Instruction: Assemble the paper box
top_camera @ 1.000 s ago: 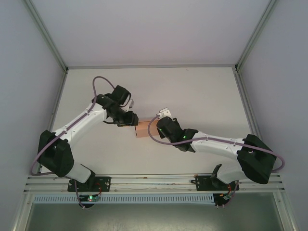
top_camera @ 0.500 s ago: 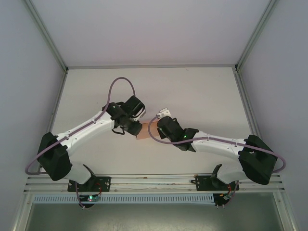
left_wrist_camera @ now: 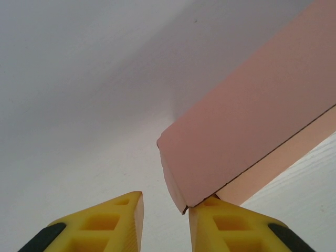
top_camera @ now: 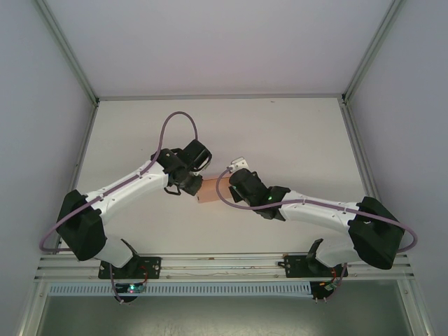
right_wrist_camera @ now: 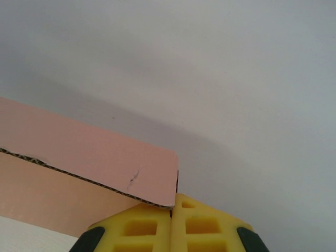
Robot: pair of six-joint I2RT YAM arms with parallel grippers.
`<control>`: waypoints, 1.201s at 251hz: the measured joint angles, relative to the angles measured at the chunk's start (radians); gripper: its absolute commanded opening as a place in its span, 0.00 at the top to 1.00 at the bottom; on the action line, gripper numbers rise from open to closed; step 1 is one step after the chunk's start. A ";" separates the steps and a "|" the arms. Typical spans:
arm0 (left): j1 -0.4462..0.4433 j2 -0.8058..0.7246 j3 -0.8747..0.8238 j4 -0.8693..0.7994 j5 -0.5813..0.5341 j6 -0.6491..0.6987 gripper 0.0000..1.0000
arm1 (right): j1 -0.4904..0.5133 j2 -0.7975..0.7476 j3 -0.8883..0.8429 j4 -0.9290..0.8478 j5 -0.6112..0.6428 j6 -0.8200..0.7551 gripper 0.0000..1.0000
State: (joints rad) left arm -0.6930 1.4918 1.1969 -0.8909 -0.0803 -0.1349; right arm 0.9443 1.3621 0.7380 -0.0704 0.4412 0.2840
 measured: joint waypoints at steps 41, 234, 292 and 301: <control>0.000 0.002 0.000 0.000 -0.003 0.001 0.69 | -0.002 -0.003 0.000 -0.001 -0.007 0.000 1.00; -0.008 0.042 0.040 -0.024 -0.017 0.000 1.00 | -0.006 -0.005 -0.002 0.000 -0.031 -0.003 1.00; -0.007 0.113 0.181 -0.168 0.077 -0.095 1.00 | -0.006 0.012 -0.001 0.001 0.018 -0.011 1.00; -0.006 0.123 0.192 -0.188 0.090 -0.110 1.00 | -0.006 0.014 -0.001 0.004 0.023 -0.017 1.00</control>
State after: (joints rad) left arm -0.6994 1.6146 1.3888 -1.0794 0.0097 -0.2447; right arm 0.9382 1.3762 0.7372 -0.0666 0.4637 0.2668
